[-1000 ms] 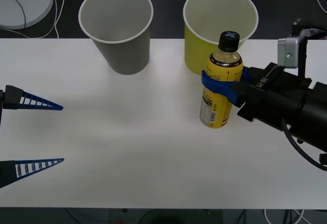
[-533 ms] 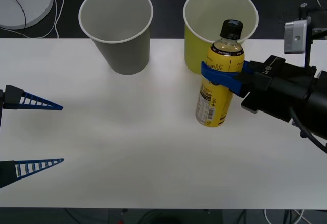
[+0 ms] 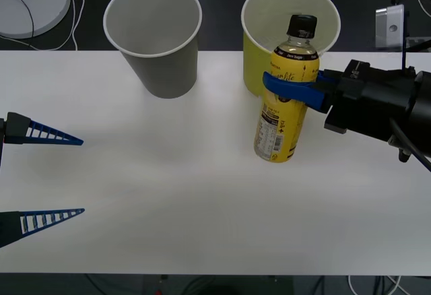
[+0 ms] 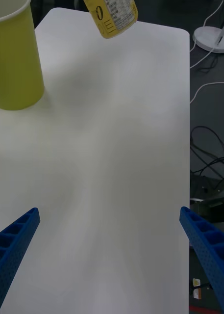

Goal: Put the can into the green bin and the plastic bottle into the gray bin

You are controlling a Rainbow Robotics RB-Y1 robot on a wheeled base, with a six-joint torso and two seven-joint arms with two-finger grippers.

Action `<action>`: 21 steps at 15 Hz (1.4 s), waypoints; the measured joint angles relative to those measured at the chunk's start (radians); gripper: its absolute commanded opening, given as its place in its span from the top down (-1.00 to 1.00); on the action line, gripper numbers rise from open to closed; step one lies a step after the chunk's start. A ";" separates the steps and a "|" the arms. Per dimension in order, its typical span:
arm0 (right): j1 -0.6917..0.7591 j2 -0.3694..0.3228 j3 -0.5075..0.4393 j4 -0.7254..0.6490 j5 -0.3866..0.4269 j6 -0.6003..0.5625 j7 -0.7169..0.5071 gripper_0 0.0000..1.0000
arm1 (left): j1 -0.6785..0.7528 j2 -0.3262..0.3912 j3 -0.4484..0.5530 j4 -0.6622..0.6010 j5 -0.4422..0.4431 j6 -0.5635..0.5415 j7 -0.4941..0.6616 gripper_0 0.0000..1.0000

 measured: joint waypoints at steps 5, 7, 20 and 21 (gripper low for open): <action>-0.094 0.018 -0.006 0.077 0.206 -0.116 -0.232 1.00 | 0.000 0.000 0.000 0.000 0.000 0.000 0.000 -1.00; -0.120 0.030 -0.022 0.098 0.274 -0.157 -0.319 1.00 | 0.000 0.000 0.000 0.000 0.000 0.000 0.000 -1.00; -0.322 0.101 -0.083 0.225 0.599 -0.396 -0.767 1.00 | 0.000 0.000 0.000 0.000 0.000 0.000 0.000 -1.00; -0.333 0.104 -0.083 0.237 0.602 -0.407 -0.771 1.00 | 0.000 0.000 0.000 0.000 0.000 0.000 0.000 -1.00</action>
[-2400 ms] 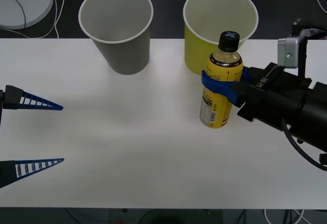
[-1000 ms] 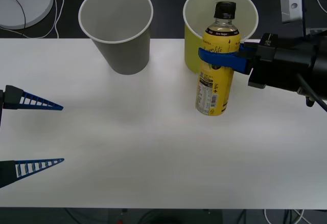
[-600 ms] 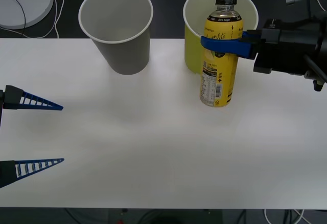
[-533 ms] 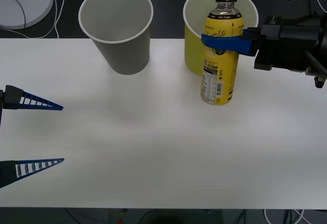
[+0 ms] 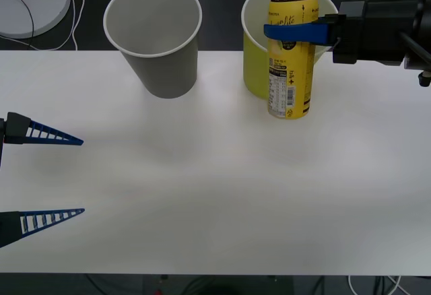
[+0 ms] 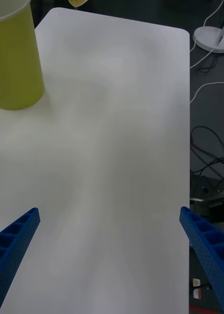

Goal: Put the can into the green bin and the plastic bottle into the gray bin

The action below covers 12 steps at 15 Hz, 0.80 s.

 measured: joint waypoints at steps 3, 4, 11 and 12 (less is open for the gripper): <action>-0.066 0.006 0.000 0.049 0.003 -0.080 -0.003 1.00 | 0.000 0.000 0.000 0.000 0.000 0.000 0.000 -1.00; -0.085 0.008 0.000 0.062 0.003 -0.104 -0.006 1.00 | 0.000 0.000 0.000 0.000 0.000 0.000 0.000 -1.00; -0.196 0.054 0.004 0.135 0.041 -0.231 -0.033 1.00 | 0.000 0.000 0.000 0.000 0.000 0.000 0.000 -1.00; -0.214 0.066 0.004 0.133 0.080 -0.247 -0.083 1.00 | 0.000 0.000 0.000 0.000 0.000 0.000 0.000 -1.00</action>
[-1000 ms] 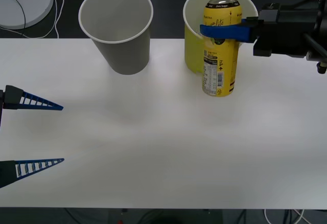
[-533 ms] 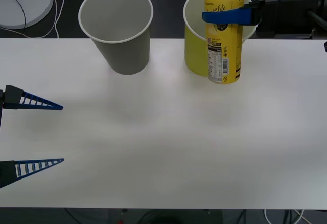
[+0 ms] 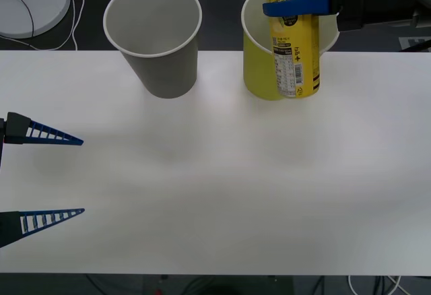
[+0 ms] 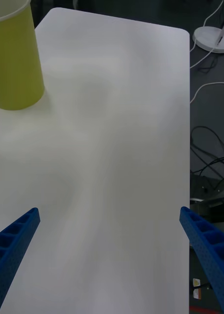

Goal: Put the can into the green bin and the plastic bottle into the gray bin

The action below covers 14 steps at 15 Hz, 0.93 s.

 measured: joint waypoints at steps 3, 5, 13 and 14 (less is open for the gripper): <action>-0.062 0.050 0.001 0.013 0.111 -0.063 -0.085 1.00 | 0.000 0.000 0.000 0.000 0.000 0.000 0.000 -1.00; -0.103 0.078 0.023 0.044 0.126 -0.088 -0.087 1.00 | 0.000 0.000 0.000 0.000 0.000 0.000 0.000 -1.00; -0.354 0.152 0.218 0.190 0.146 -0.094 -0.087 1.00 | 0.000 0.000 0.000 0.000 0.000 0.000 0.000 -1.00; -0.385 0.163 0.238 0.209 0.146 -0.102 -0.087 1.00 | 0.000 0.000 0.000 0.000 0.000 0.000 0.000 -1.00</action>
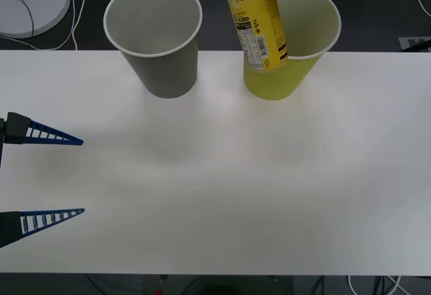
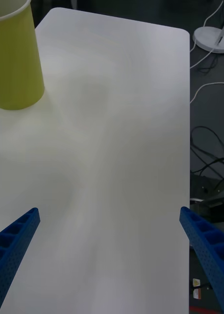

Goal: Put the can into the green bin and the plastic bottle into the gray bin

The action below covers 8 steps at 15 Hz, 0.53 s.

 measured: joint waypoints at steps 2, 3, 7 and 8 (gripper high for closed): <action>-0.052 0.039 0.009 0.055 0.012 -0.053 0.000 1.00 | 0.000 0.000 0.000 0.000 0.000 0.000 0.000 -1.00; -0.070 0.055 0.009 0.076 0.021 -0.073 0.000 1.00 | 0.000 0.000 0.000 0.000 0.000 0.000 0.000 -1.00; -0.119 0.125 0.010 0.152 0.057 -0.118 -0.001 1.00 | 0.000 0.000 0.000 0.000 0.000 0.000 0.000 -1.00; -0.133 0.144 0.010 0.171 0.067 -0.130 -0.001 1.00 | 0.000 0.000 0.000 0.000 0.000 0.000 0.000 -1.00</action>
